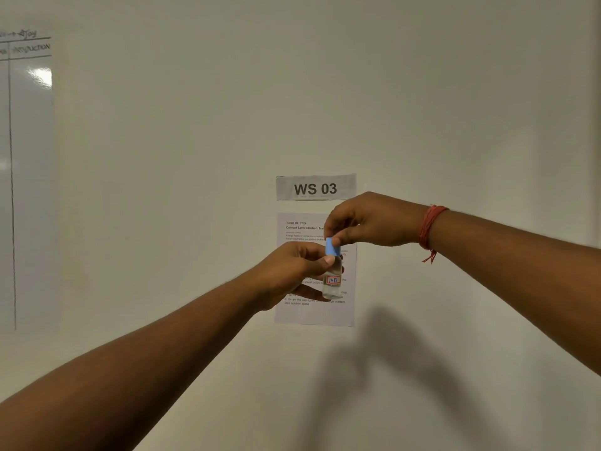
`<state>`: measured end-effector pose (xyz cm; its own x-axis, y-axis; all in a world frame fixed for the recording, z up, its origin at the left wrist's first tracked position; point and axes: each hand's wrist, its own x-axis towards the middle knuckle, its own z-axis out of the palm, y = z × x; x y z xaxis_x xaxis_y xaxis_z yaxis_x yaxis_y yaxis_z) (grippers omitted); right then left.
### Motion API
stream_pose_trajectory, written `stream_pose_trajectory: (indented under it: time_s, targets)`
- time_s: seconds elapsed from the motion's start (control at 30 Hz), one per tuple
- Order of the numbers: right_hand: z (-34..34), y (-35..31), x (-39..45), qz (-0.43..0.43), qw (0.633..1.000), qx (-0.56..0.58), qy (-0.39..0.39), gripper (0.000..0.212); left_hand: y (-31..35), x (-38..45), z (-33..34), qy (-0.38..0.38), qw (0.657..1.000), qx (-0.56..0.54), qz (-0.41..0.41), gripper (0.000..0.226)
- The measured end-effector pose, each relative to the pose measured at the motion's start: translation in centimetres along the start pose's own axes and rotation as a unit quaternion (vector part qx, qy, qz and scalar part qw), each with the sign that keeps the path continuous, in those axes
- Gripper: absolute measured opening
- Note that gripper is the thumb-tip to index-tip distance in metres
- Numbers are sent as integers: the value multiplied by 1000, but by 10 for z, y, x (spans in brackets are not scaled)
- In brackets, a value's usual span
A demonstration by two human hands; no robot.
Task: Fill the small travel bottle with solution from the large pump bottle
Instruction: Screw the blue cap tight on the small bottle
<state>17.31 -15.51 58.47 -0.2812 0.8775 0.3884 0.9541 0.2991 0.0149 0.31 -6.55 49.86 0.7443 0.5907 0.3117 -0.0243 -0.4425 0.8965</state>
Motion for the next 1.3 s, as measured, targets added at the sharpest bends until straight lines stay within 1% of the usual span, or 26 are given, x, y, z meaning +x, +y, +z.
stream_pose_trajectory:
  time_s: [0.13, 0.23, 0.3, 0.37, 0.5, 0.6, 0.7, 0.83, 0.97, 1.13, 1.3]
  targets:
    - [1, 0, 0, 1, 1000, -19, 14, 25, -1, 0, 1, -2, 1000, -2, 1, 25]
    - [-3, 0, -5, -12, 1000, 18, 15, 30, -2, 2, 2, -3, 1000, -1, -1, 26]
    - [-5, 1, -6, -21, 999, 28, -6, 30, -1, 2, 2, 0, 1000, 0, -3, 26]
    - [-3, 2, -6, -28, 999, 15, -21, 29, -2, 2, 1, 1, 1000, 0, -2, 26]
    - [2, 4, -2, -19, 1000, 6, -10, 24, -2, 3, 1, 2, 1000, 0, -2, 26]
    - [5, 4, 0, -3, 1000, -22, -5, 19, -3, 2, 1, 2, 1000, 2, -3, 24]
    - [5, 4, 1, 2, 999, -41, 2, 24, -3, 2, 1, -2, 1000, 5, -2, 22]
    - [2, 5, -2, -10, 1000, 4, 5, 31, -1, 2, 2, 2, 1000, 5, -3, 25]
    - [1, 3, -3, -31, 999, 5, -8, 25, -1, 2, 1, 4, 1000, 2, -4, 24]
    - [5, 3, 0, -15, 1000, -12, 3, 17, -1, 2, 2, 3, 1000, 7, -1, 25]
    - [5, 1, 1, -1, 999, -31, 13, 23, -2, 3, 2, -1, 1000, 4, -2, 24]
